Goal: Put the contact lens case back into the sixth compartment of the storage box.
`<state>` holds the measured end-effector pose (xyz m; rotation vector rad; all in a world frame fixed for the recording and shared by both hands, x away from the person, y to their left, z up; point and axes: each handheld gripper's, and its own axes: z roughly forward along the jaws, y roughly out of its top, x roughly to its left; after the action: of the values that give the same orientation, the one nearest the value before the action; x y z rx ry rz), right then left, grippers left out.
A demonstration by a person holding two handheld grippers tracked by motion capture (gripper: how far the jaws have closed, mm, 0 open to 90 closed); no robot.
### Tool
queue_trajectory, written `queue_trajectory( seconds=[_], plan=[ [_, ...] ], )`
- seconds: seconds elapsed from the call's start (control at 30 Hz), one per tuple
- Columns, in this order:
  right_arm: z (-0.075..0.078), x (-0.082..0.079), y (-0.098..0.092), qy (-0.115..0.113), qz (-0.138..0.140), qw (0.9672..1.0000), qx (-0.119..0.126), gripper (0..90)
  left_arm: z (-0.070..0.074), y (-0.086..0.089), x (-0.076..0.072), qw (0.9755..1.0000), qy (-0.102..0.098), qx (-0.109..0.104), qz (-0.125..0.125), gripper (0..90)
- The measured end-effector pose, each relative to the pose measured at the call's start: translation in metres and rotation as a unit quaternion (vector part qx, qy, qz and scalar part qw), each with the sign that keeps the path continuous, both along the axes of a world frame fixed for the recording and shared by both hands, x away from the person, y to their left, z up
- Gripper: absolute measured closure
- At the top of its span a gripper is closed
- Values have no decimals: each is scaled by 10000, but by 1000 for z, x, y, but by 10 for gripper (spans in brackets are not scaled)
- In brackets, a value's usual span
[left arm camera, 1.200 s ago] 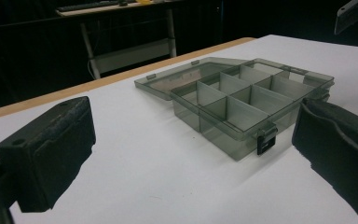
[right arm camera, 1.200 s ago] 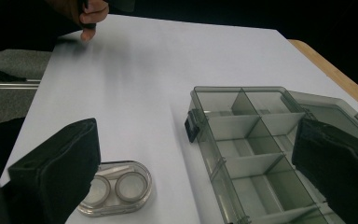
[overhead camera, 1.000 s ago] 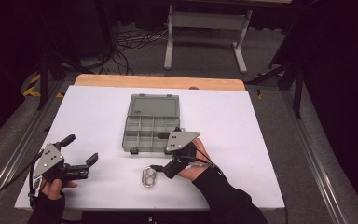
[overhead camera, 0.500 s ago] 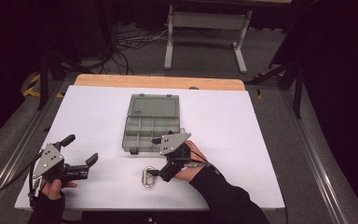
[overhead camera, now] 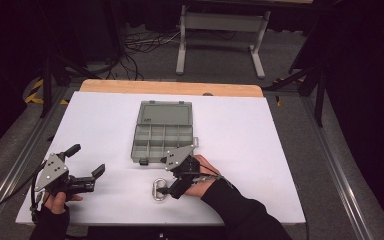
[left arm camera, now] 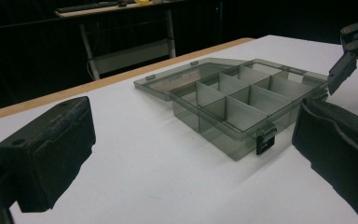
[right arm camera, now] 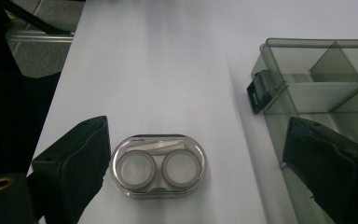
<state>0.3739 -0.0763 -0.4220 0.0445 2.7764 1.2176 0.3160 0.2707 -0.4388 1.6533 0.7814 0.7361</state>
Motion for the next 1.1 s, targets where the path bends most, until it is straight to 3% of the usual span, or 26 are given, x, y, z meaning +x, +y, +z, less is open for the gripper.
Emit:
queue_trajectory(
  seconds=[0.83,1.1],
  plan=[
    [-15,-6,14,256,232,9959,-834,113,0,1,0,10000,1,-12,3,3],
    [-17,-6,17,295,248,9947,-956,121,0,1,0,10000,3,-14,9,3]
  ],
)
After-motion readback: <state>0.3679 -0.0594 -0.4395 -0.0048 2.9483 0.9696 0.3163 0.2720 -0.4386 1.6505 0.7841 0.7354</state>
